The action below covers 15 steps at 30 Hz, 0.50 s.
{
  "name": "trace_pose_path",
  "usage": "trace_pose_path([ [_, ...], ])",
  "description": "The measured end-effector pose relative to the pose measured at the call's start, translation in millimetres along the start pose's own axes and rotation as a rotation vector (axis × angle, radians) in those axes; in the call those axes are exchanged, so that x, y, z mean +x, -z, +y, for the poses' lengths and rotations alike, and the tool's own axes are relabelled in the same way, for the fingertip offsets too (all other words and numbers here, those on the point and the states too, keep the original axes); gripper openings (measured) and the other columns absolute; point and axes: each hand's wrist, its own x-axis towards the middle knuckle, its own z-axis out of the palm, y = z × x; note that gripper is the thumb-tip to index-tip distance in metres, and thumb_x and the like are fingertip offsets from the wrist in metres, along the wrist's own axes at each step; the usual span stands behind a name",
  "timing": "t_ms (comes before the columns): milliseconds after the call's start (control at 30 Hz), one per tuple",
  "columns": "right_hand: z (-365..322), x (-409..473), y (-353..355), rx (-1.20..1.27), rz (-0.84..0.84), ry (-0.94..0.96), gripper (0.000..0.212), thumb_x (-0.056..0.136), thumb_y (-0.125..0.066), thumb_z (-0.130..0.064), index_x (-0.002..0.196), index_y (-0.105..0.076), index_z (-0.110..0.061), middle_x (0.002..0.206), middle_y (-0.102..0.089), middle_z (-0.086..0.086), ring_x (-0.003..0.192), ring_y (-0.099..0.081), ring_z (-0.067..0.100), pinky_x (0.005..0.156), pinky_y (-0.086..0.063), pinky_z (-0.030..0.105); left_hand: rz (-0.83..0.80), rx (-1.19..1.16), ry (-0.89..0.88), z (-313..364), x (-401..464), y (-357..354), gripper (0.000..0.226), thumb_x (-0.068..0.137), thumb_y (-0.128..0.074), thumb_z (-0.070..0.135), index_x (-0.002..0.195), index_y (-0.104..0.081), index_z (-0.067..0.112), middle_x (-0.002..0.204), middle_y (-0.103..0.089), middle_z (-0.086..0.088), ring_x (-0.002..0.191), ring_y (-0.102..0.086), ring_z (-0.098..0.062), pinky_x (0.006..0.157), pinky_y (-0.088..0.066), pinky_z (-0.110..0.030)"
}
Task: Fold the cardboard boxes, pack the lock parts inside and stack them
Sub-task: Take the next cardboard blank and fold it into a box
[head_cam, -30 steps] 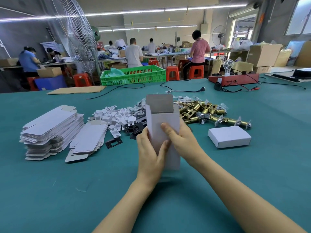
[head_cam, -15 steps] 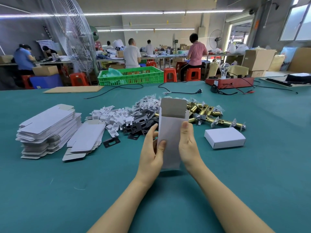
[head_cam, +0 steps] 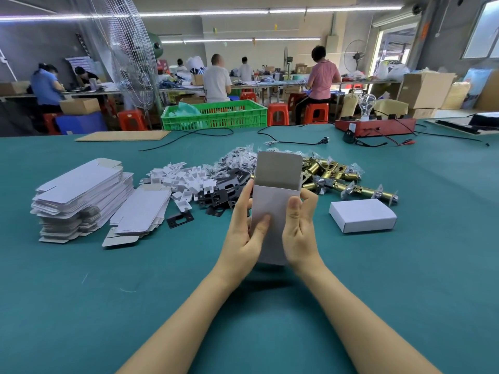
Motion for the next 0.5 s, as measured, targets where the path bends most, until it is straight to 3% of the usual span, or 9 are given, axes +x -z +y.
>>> trace_pose_path([
  [67,0.8,-2.0,-2.5,-0.019,-0.012,0.028,0.055,0.083,-0.026,-0.079,0.105,-0.033,-0.03,0.095,-0.056,-0.029,0.081,-0.055,-0.01,0.072,-0.047,0.012,0.002,-0.01,0.008,3.4,1.3,2.4,0.055,0.097,-0.051,0.026,0.138,-0.021,0.049,0.152,-0.035,-0.017,0.136,-0.042,-0.039,0.112,-0.035,-0.056],
  [200,-0.6,-6.6,-3.1,-0.031,-0.007,0.056,0.056,0.083,-0.025,-0.08,0.105,-0.033,-0.029,0.096,-0.055,-0.013,0.081,-0.056,-0.007,0.071,-0.045,0.011,-0.014,-0.039,-0.03,2.9,-0.3,2.5,0.06,0.094,-0.052,0.025,0.139,-0.024,0.053,0.148,-0.041,-0.001,0.132,-0.049,-0.024,0.112,-0.04,-0.037],
  [333,-1.8,-6.9,-2.3,-0.022,-0.002,0.069,0.055,0.084,-0.025,-0.078,0.105,-0.033,-0.028,0.092,-0.055,-0.019,0.08,-0.056,-0.012,0.069,-0.042,0.005,0.002,-0.069,-0.045,0.9,1.3,1.5,0.06,0.093,-0.051,0.026,0.133,-0.029,0.066,0.135,-0.05,-0.001,0.121,-0.054,-0.028,0.105,-0.046,-0.038],
  [433,-1.0,-9.0,-3.3,-0.051,-0.027,0.094,0.056,0.083,-0.023,-0.08,0.106,-0.033,-0.03,0.093,-0.055,-0.014,0.076,-0.055,-0.001,0.066,-0.044,0.015,0.041,-0.073,-0.087,0.3,3.2,3.8,0.053,0.096,-0.048,0.023,0.126,-0.038,0.066,0.128,-0.054,0.011,0.11,-0.057,-0.017,0.094,-0.049,-0.029],
  [500,0.0,-9.8,-3.6,-0.057,-0.021,0.102,0.056,0.083,-0.023,-0.081,0.105,-0.033,-0.03,0.092,-0.053,-0.013,0.073,-0.053,0.006,0.063,-0.043,0.02,0.064,-0.082,-0.113,-0.4,4.2,5.6,0.047,0.098,-0.045,0.021,0.124,-0.044,0.06,0.129,-0.056,0.003,0.103,-0.057,-0.014,0.09,-0.047,-0.027],
])
